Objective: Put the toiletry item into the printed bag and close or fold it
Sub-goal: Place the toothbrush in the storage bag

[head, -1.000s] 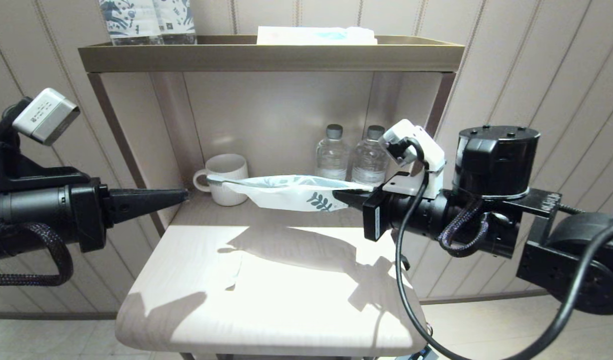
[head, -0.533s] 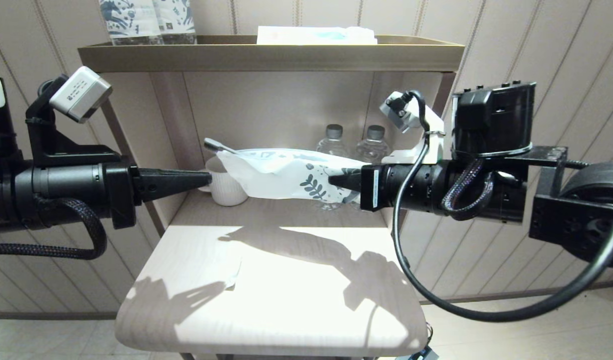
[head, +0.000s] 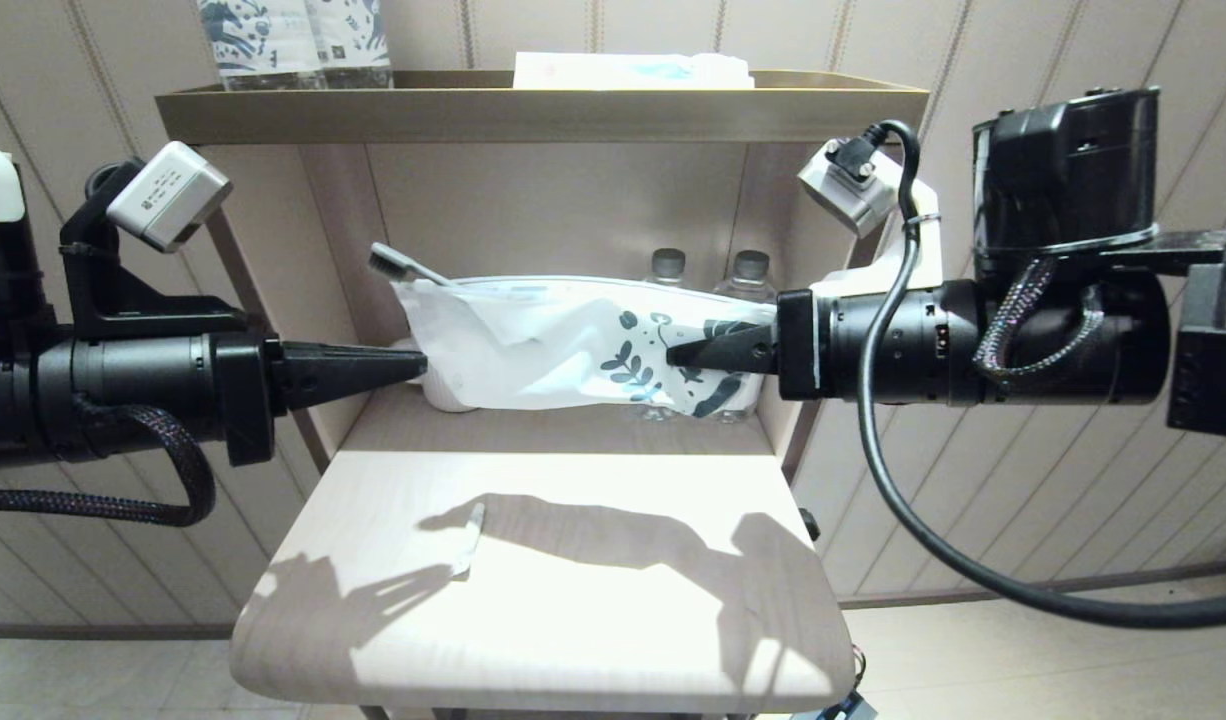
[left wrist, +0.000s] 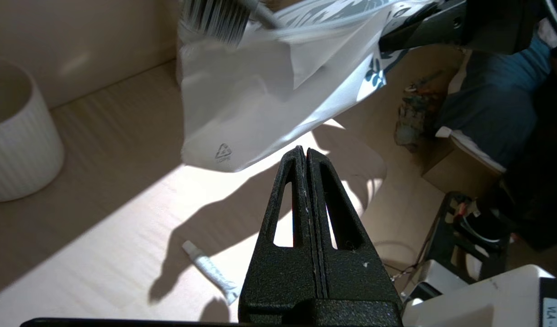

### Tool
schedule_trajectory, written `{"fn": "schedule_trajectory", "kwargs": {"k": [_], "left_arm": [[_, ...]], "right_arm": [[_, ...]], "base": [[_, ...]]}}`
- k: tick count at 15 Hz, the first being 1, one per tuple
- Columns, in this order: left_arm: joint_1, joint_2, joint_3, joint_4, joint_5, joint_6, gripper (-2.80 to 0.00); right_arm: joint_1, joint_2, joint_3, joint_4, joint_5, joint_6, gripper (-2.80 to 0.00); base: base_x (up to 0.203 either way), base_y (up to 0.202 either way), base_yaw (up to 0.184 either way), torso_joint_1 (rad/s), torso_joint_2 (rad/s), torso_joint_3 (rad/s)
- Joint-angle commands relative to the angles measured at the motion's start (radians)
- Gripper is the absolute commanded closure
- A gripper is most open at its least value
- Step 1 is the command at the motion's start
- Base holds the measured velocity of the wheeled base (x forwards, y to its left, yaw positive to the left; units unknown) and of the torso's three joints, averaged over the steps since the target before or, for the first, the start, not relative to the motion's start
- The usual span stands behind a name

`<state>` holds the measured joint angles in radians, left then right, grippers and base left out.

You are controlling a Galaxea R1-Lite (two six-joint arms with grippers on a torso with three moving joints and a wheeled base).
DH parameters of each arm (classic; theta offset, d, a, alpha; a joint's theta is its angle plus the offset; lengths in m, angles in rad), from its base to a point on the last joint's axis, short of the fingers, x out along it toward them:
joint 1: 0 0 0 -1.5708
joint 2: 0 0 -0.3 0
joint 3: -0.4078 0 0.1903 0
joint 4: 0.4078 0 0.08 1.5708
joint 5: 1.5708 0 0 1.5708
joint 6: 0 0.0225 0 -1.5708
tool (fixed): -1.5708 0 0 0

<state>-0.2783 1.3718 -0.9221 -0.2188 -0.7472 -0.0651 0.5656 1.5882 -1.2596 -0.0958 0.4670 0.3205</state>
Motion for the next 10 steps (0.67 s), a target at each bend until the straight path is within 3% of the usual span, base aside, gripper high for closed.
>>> {"fn": "schedule_trajectory", "kwargs": {"k": [1, 3, 5, 10], "left_arm": [[0.033, -0.004, 0.002, 0.0, -0.027, 0.019, 0.0], [0.071, -0.004, 0.009, 0.007, -0.116, 0.048, 0.0], [0.097, 0.007, 0.002, 0.006, -0.165, 0.054, 0.0], [0.112, 0.028, -0.042, 0.009, -0.239, 0.054, 0.0]], "right_arm": [[-0.018, -0.015, -0.023, 0.036, 0.005, -0.001, 0.0], [-0.043, -0.02, -0.038, 0.064, 0.055, -0.006, 0.0], [-0.062, -0.029, -0.039, 0.067, 0.128, -0.006, 0.0], [-0.055, -0.024, -0.063, 0.13, 0.137, -0.006, 0.0]], "base": [[0.0, 0.0, 0.0, 0.0, 0.0, 0.0], [0.0, 0.0, 0.0, 0.0, 0.0, 0.0], [0.0, 0.0, 0.0, 0.0, 0.0, 0.0], [0.0, 0.0, 0.0, 0.0, 0.0, 0.0]]}}
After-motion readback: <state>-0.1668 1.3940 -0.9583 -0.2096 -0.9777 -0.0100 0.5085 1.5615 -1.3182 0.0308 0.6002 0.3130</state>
